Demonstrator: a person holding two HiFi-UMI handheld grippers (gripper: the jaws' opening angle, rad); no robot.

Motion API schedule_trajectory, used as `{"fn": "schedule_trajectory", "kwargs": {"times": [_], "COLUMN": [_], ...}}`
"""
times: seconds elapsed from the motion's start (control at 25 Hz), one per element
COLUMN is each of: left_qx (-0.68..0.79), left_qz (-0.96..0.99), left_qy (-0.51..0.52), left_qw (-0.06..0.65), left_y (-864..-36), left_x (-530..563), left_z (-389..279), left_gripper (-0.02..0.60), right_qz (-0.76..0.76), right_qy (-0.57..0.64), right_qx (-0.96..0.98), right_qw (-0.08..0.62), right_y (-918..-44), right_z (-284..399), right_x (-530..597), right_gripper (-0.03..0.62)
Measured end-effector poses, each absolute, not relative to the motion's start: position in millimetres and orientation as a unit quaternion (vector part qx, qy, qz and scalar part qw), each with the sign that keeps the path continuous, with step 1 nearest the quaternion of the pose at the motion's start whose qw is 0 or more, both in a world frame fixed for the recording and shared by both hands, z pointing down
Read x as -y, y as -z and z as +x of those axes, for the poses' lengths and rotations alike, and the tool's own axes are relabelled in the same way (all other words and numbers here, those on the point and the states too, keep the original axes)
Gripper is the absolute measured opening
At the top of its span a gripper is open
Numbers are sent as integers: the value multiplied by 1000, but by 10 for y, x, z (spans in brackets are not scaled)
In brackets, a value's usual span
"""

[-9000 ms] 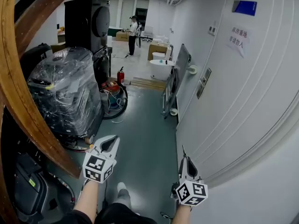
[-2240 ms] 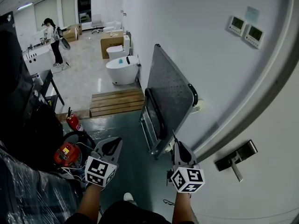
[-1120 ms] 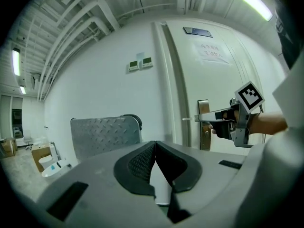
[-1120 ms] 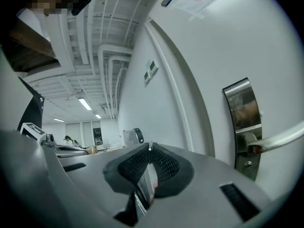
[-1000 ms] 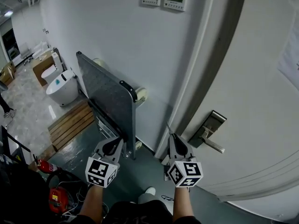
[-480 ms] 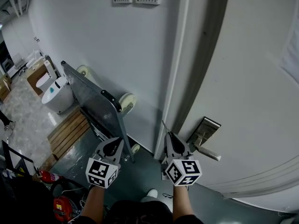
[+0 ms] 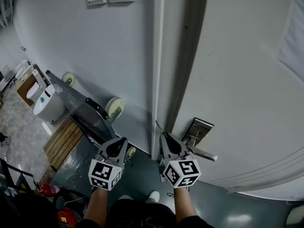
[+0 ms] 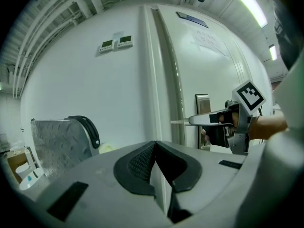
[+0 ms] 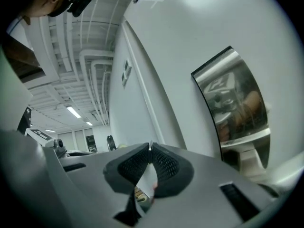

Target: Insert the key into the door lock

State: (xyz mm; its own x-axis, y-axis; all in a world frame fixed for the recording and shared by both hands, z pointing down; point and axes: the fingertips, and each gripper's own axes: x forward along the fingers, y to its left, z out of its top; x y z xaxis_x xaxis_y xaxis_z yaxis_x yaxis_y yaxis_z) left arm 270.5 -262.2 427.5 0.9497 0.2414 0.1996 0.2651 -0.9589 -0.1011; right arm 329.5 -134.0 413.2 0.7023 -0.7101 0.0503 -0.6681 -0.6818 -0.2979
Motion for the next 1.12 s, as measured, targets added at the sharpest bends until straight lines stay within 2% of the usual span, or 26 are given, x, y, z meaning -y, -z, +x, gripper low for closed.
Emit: {"fn": "schedule_trajectory", "kwargs": {"times": [1.12], "left_qx": [355], "left_qz": [-931], "left_qy": [59], "left_qw": [59], "left_y": [-4255], "left_x": [2037], "left_z": [3074], "left_gripper": [12], "right_qz": [-966], "right_qy": [86], "right_qx": [-208], "right_qw": [125], "right_y": [-4287], "right_z": [2971], "right_x": [975], "right_gripper": [80]}}
